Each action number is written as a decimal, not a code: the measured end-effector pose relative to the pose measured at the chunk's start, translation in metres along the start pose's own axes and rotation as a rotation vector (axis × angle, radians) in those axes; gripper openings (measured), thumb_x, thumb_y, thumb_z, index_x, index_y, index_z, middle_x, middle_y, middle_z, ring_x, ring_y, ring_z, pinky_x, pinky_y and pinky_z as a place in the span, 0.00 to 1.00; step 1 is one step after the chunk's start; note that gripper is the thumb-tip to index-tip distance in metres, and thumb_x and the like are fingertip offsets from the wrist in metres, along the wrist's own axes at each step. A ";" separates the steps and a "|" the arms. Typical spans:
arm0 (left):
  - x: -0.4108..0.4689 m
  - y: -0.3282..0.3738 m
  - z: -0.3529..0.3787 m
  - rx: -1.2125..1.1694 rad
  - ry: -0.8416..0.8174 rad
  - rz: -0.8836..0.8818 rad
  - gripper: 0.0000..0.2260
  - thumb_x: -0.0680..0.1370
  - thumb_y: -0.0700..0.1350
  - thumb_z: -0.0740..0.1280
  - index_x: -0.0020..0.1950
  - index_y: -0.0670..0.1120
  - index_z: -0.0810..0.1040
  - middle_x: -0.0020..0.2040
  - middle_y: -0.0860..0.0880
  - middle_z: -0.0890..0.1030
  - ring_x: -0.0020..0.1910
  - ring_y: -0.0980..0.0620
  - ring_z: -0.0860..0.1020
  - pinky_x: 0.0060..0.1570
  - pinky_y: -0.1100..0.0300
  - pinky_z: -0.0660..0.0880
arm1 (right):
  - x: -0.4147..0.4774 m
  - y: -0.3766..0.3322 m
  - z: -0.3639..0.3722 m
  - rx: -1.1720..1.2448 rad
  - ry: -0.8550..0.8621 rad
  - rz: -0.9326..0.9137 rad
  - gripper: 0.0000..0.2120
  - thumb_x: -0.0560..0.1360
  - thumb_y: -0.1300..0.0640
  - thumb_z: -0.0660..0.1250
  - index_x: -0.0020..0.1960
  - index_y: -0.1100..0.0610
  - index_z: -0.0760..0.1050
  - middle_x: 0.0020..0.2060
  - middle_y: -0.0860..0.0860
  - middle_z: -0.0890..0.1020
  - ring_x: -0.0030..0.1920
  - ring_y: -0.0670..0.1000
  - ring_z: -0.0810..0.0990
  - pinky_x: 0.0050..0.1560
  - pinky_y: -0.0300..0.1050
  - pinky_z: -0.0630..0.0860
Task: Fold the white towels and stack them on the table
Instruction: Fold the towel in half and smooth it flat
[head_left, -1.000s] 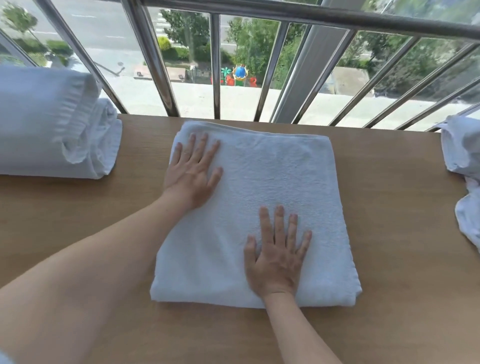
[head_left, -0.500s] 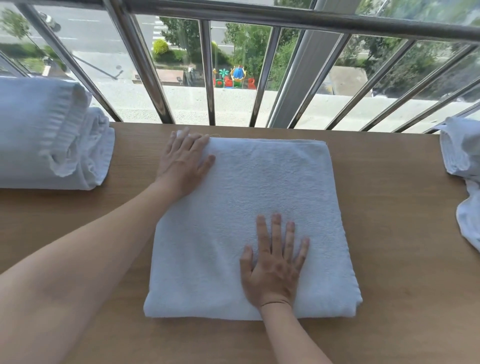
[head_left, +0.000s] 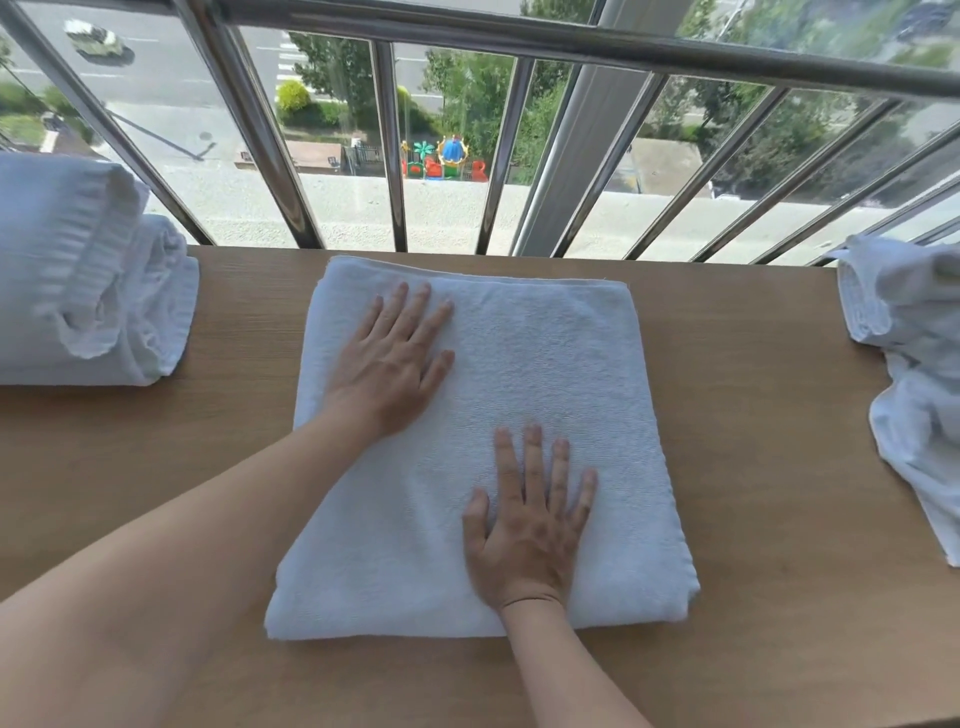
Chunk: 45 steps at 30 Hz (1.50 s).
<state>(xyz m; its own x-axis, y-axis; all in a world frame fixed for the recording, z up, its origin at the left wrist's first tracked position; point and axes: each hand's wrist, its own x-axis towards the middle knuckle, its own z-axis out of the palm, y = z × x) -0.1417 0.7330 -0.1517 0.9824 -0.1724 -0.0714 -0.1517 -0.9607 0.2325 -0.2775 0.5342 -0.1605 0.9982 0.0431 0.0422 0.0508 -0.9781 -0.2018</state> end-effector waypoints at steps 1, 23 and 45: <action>-0.004 0.003 0.000 -0.009 -0.003 -0.014 0.30 0.82 0.62 0.42 0.83 0.53 0.49 0.83 0.49 0.48 0.82 0.48 0.43 0.79 0.49 0.40 | 0.000 -0.001 0.000 0.003 -0.007 0.001 0.32 0.78 0.43 0.55 0.81 0.48 0.57 0.81 0.51 0.56 0.81 0.58 0.50 0.75 0.70 0.50; -0.112 0.093 0.019 -0.053 -0.032 -0.391 0.36 0.78 0.65 0.40 0.82 0.49 0.40 0.82 0.46 0.39 0.80 0.47 0.35 0.78 0.50 0.34 | 0.156 0.107 -0.062 0.573 -0.119 0.597 0.14 0.78 0.52 0.63 0.60 0.58 0.77 0.54 0.54 0.76 0.59 0.59 0.76 0.60 0.51 0.71; -0.100 0.068 0.023 -0.061 0.087 -0.695 0.36 0.78 0.66 0.41 0.82 0.50 0.39 0.82 0.52 0.37 0.80 0.56 0.36 0.77 0.58 0.34 | 0.181 0.121 -0.050 0.620 -0.057 0.575 0.06 0.83 0.56 0.59 0.48 0.56 0.66 0.38 0.51 0.76 0.45 0.62 0.76 0.48 0.57 0.75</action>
<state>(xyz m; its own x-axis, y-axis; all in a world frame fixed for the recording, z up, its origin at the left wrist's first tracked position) -0.2529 0.6802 -0.1514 0.8552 0.4973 -0.1460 0.5181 -0.8278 0.2150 -0.0922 0.4136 -0.1280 0.8734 -0.4005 -0.2772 -0.4732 -0.5631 -0.6775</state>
